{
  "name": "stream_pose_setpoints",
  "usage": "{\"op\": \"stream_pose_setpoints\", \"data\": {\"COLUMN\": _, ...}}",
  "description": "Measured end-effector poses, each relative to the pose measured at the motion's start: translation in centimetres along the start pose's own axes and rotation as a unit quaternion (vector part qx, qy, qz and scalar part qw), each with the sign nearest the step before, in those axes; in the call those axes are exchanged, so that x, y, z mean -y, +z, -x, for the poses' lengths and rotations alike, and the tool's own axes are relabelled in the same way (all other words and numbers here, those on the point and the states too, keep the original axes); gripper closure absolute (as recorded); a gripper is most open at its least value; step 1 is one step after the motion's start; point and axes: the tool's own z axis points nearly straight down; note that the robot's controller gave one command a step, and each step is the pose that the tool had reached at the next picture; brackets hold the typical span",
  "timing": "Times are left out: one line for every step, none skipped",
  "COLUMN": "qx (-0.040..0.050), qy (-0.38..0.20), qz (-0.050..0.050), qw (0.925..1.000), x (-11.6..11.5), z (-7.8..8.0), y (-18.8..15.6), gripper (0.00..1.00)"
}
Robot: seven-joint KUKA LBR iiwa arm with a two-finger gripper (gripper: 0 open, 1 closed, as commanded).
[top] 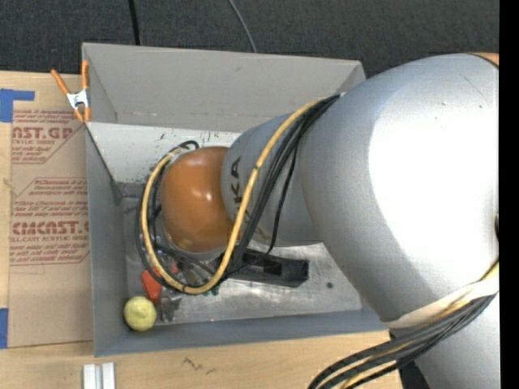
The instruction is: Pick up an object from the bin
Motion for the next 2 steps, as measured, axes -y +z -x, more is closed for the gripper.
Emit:
{"op": "stream_pose_setpoints", "data": {"qx": 0.0000, "qy": 0.000, "qz": 0.000, "qw": 1.0000, "x": 0.01, "z": 0.00, "y": 0.00, "gripper": 1.00}}
{"op": "stream_pose_setpoints", "data": {"qx": 0.0000, "qy": 0.000, "qz": 0.000, "qw": 1.0000, "x": 0.01, "z": 0.00, "y": 0.00, "gripper": 1.00}}
